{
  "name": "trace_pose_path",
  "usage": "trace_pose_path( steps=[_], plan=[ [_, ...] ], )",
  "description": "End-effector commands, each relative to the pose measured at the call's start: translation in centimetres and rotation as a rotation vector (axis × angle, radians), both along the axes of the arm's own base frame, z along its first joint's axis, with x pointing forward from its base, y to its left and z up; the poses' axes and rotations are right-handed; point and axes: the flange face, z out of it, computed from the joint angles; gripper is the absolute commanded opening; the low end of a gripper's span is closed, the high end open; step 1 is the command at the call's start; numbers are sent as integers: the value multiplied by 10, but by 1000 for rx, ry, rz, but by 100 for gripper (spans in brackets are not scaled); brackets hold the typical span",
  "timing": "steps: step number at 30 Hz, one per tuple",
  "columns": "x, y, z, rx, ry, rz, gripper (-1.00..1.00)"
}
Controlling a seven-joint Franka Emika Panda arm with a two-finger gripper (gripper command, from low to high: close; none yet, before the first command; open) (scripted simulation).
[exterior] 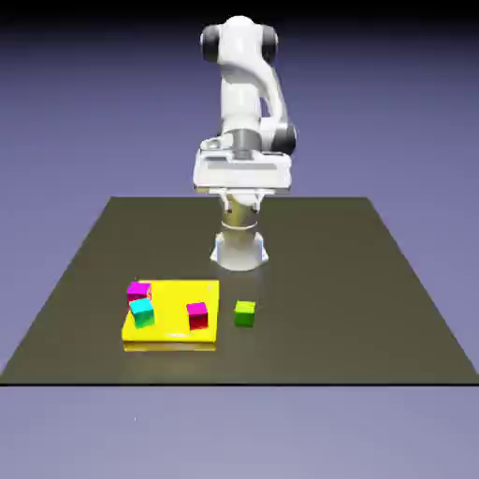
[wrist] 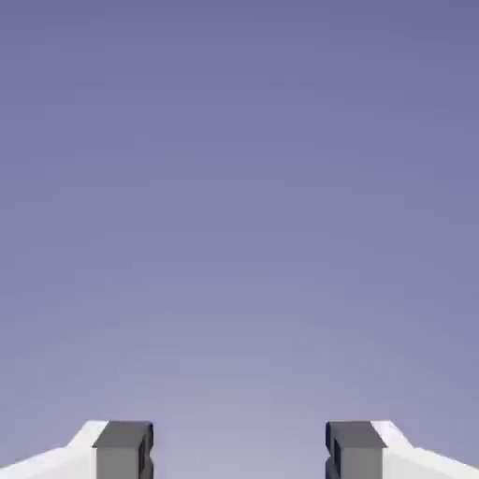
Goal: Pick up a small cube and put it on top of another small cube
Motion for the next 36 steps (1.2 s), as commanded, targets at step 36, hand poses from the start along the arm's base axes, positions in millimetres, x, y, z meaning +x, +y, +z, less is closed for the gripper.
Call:
trace_pose_path(
  steps=[36],
  plan=[
    [-64, -11, -270, 788, 670, -1560, 0]
  ],
)
